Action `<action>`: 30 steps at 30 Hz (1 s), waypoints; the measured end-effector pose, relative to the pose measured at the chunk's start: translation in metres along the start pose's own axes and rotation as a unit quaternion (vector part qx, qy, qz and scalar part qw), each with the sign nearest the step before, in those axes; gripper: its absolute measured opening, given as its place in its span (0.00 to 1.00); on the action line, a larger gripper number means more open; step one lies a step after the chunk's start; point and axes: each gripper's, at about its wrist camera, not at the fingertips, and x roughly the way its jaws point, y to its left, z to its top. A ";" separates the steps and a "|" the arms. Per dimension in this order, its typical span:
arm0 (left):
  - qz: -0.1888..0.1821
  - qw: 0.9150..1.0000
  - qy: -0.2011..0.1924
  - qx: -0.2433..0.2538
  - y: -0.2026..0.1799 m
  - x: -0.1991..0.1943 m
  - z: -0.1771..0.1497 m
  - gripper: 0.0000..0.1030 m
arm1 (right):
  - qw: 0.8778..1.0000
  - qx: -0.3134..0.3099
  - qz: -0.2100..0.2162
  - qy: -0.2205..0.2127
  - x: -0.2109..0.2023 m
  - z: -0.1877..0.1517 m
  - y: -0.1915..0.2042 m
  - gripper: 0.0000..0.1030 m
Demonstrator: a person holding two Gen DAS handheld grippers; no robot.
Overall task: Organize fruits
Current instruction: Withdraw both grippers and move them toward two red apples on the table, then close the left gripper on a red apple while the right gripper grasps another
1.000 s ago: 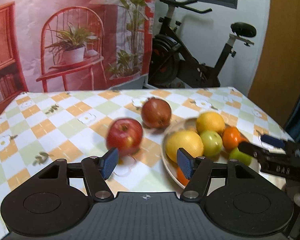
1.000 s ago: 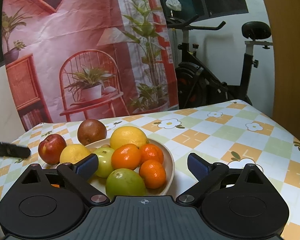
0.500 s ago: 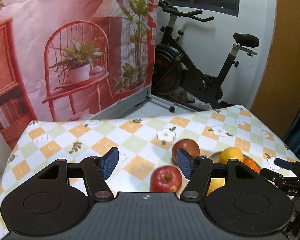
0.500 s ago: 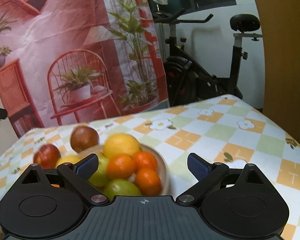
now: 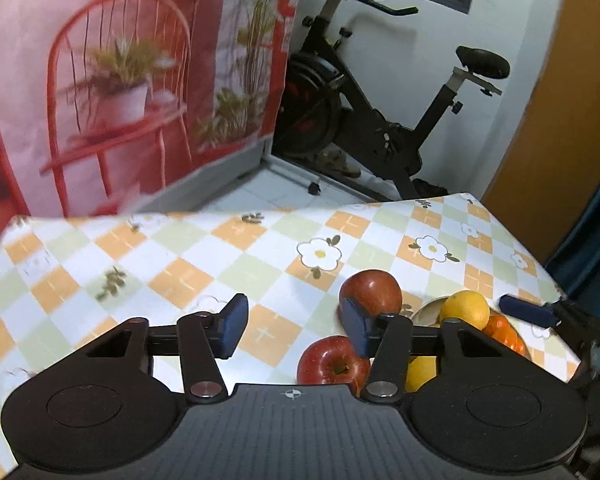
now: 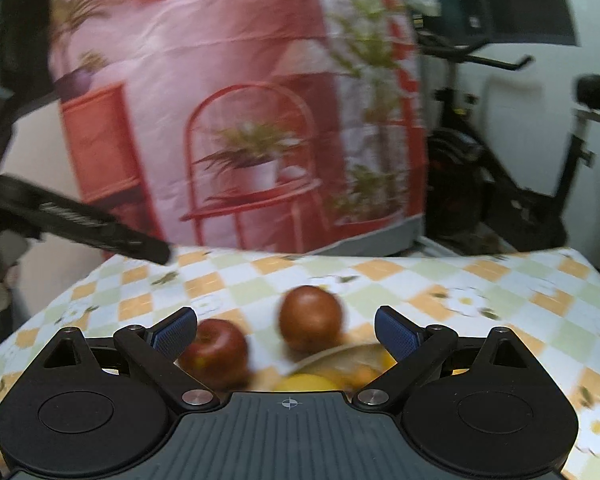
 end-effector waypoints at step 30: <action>-0.134 0.983 0.088 -0.091 0.032 0.067 -0.033 0.40 | 0.987 -0.060 0.025 0.145 0.096 -0.012 0.064 0.64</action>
